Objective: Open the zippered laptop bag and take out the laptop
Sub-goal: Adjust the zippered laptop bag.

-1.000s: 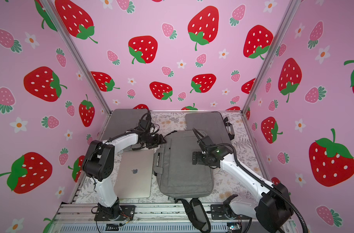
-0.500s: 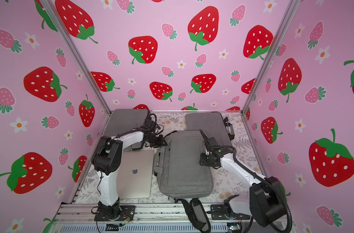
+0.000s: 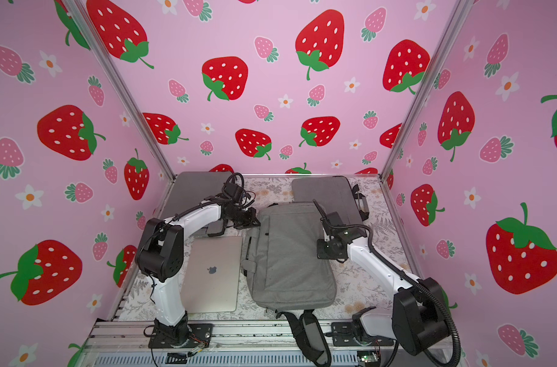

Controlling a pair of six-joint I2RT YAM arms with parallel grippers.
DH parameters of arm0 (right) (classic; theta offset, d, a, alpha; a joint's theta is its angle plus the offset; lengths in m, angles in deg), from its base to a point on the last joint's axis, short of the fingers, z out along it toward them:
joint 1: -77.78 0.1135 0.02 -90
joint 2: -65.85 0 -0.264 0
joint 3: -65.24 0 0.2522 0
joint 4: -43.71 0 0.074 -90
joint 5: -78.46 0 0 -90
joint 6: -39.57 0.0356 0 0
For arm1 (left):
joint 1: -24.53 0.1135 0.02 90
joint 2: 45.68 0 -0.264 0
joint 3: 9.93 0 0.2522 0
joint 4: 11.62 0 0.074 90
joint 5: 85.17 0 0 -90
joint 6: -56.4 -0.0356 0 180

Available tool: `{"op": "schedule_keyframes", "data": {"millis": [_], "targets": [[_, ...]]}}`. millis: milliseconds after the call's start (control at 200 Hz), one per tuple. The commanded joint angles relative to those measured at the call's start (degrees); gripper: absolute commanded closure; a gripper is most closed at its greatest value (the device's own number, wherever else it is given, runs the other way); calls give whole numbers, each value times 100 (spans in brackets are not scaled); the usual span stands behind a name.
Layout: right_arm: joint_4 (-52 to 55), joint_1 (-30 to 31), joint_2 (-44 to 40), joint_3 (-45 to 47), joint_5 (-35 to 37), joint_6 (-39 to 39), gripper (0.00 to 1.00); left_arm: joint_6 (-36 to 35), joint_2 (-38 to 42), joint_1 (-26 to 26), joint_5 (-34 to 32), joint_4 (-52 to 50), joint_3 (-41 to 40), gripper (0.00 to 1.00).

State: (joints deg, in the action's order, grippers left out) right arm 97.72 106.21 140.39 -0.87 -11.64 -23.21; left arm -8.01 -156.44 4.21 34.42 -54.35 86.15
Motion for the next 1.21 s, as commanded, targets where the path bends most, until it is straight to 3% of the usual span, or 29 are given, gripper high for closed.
{"op": "schedule_keyframes", "data": {"millis": [0, 220, 490, 780, 1016, 1201], "targets": [[-59, -94, -28, -883, 374, -477, 100, 139, 537, -157, 505, -141, 3, 100], [14, -417, 858, -2345, 217, -1276, 100, 767, 1317, -218, 359, -50, -610, 100], [-89, -741, 2880, -4516, 29, -2355, 100, 1741, 1941, -600, 225, 183, -1354, 100], [33, -728, 4848, -7049, -194, -2599, 100, 2527, 2341, -854, -115, 576, -1999, 100], [-343, -589, 5660, -7790, -341, -2617, 100, 2738, 2107, -1038, -272, 819, -2286, 100], [-639, -496, 5958, -7728, -339, -2711, 100, 2588, 1792, -939, -344, 765, -2246, 100]]}}
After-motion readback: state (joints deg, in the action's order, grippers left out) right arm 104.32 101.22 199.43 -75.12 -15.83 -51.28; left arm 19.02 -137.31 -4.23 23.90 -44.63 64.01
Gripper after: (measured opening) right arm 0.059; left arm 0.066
